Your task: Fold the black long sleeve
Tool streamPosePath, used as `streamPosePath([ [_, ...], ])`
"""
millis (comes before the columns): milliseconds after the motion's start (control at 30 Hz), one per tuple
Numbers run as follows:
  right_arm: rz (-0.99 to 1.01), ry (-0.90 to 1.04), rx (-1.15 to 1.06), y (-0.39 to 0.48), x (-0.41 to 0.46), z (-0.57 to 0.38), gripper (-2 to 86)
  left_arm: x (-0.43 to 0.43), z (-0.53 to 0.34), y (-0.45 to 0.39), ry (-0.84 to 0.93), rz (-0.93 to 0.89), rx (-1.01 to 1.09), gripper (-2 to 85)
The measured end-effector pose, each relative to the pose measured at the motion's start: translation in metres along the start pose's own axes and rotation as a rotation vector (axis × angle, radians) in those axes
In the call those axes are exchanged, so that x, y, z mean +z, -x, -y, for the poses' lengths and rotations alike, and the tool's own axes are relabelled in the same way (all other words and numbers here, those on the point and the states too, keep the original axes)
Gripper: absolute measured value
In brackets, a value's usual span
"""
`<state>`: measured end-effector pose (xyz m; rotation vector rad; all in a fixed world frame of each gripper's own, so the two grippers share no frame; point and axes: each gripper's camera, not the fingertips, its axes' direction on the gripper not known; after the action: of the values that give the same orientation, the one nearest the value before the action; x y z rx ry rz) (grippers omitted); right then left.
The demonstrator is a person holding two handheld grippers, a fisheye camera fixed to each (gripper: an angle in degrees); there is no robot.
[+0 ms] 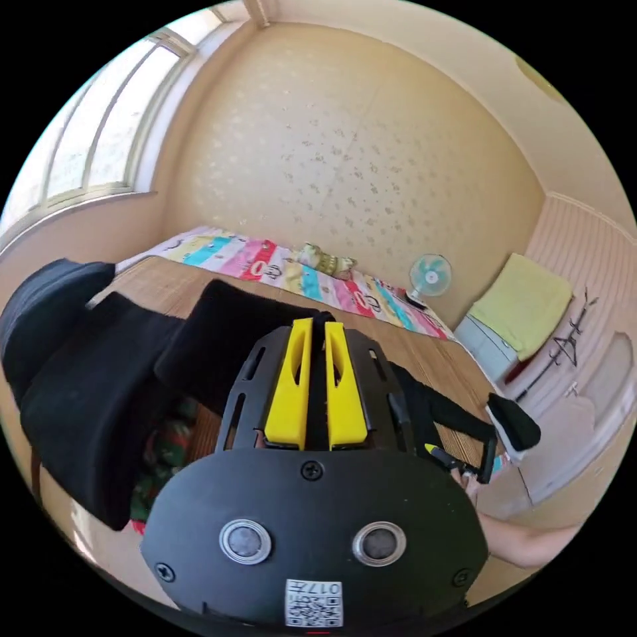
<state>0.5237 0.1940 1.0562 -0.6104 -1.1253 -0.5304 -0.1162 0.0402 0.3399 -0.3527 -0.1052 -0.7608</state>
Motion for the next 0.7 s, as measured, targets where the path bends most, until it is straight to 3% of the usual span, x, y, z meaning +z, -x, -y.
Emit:
streamPosePath([
  [33, 0.003, 0.0, 0.002, 0.0, 0.0, 0.0, 0.4, 0.053, 0.019, -0.036, 0.171, -0.114, 0.128, 4.4],
  [133, 0.024, -0.001, 0.011, -0.003, -0.003, -0.001, 0.4, 0.159, -0.002, -0.103, 0.517, -0.301, 0.26, 5.1],
  [267, 0.052, 0.001, 0.023, -0.008, -0.005, -0.002, 0.4, 0.184, -0.087, -0.121, 0.577, -0.231, 0.261, 6.6],
  [433, 0.048, 0.008, 0.024, -0.007, -0.004, -0.002, 0.4, 0.15, -0.193, -0.111, 0.568, -0.121, 0.225, 10.6],
  [600, 0.054, 0.012, 0.03, -0.006, -0.005, -0.003, 0.4, 0.095, -0.204, -0.092, 0.441, -0.123, 0.122, 10.7],
  [700, 0.054, 0.012, 0.031, -0.004, -0.005, -0.004, 0.4, 0.104, -0.191, -0.075, 0.496, -0.142, 0.018, 13.5],
])
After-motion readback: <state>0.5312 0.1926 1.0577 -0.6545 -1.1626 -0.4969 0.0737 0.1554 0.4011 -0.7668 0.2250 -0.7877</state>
